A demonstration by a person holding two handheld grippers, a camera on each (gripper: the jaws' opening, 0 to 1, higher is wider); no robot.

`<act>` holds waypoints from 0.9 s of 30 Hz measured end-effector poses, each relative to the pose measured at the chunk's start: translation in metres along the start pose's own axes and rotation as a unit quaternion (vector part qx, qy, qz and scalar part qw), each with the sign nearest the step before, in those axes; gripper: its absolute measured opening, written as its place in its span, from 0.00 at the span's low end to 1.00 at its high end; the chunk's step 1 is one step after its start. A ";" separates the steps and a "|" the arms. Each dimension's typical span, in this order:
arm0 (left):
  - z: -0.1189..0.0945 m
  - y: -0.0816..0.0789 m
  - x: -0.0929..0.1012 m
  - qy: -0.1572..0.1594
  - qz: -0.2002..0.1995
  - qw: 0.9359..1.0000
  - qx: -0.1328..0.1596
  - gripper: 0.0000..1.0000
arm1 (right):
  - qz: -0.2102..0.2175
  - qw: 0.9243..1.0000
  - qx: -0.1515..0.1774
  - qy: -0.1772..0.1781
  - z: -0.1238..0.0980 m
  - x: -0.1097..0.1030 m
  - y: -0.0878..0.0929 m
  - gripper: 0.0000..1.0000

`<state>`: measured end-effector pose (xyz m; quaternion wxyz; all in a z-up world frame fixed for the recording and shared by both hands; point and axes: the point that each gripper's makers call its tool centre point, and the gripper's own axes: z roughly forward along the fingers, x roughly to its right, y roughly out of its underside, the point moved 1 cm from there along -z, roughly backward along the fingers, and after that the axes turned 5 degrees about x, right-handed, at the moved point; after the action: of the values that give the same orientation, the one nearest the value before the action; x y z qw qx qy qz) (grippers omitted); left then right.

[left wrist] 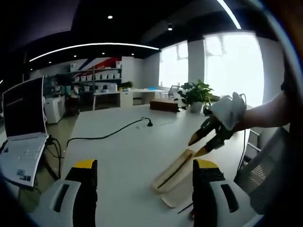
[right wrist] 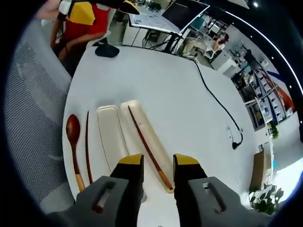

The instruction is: Arrange the utensils inside the cutlery case until each visible utensil rests in its matching compartment.

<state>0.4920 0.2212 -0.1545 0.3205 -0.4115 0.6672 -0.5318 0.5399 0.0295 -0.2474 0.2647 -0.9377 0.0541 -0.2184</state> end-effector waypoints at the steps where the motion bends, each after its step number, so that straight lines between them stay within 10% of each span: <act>1: 0.000 0.000 0.000 0.000 0.001 1.000 0.000 0.85 | 0.008 1.000 0.001 0.001 -0.003 -0.001 0.003 0.22; 27: 0.002 -0.002 0.006 0.010 0.014 1.000 0.005 0.86 | 0.154 0.984 0.081 -0.034 -0.043 -0.037 0.018 0.25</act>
<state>0.4909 0.2145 -0.1524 0.3237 -0.3951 0.6733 -0.5346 0.4883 0.0016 -0.2383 0.3719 -0.9006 0.1706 -0.1464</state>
